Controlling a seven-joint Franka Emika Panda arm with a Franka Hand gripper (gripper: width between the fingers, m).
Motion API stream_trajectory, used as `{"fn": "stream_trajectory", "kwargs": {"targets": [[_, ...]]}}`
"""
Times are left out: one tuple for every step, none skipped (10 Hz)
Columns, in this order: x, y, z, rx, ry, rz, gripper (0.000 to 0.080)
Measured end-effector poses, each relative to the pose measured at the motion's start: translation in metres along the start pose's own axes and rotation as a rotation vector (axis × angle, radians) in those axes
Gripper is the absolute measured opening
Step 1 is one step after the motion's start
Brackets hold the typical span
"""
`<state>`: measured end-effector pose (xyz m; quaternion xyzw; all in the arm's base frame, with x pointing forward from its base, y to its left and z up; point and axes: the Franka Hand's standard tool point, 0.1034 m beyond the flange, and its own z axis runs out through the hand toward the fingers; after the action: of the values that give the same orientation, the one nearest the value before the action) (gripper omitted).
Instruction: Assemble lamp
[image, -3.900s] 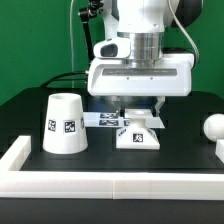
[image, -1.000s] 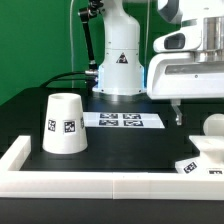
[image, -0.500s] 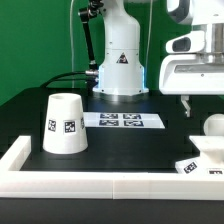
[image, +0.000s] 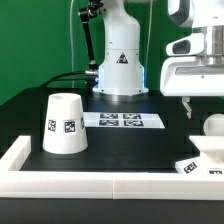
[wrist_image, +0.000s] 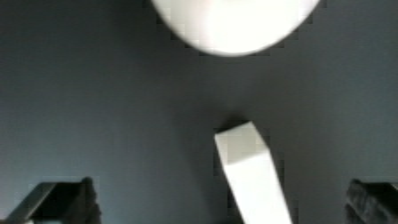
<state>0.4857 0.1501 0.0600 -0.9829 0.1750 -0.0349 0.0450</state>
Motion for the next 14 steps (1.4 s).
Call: {"fn": "stream_trajectory", "kwargs": {"targets": [[-0.014, -0.005, 0.004, -0.003, -0.008, -0.006, 0.0698], [-0.024, -0.009, 0.007, -0.006, -0.013, -0.019, 0.0698], [-0.030, -0.011, 0.009, -0.006, -0.013, -0.032, 0.0698], [-0.036, -0.012, 0.010, -0.012, -0.025, -0.056, 0.0698], [-0.032, -0.011, 0.010, -0.015, -0.030, -0.061, 0.0698], [-0.033, -0.011, 0.010, -0.014, -0.029, -0.062, 0.0698], [-0.034, -0.010, 0.010, -0.017, -0.035, -0.073, 0.0698], [-0.031, -0.004, 0.009, -0.036, -0.113, -0.108, 0.0698], [-0.023, -0.005, 0.008, -0.041, -0.169, -0.093, 0.0698], [-0.017, -0.005, 0.008, -0.041, -0.195, -0.114, 0.0698], [-0.017, 0.001, 0.008, -0.037, -0.260, -0.123, 0.0698], [-0.012, 0.005, 0.006, -0.028, -0.322, -0.087, 0.0698], [-0.011, 0.008, 0.004, -0.037, -0.397, -0.062, 0.0698], [-0.010, 0.010, 0.006, -0.045, -0.453, -0.060, 0.0698]]}}
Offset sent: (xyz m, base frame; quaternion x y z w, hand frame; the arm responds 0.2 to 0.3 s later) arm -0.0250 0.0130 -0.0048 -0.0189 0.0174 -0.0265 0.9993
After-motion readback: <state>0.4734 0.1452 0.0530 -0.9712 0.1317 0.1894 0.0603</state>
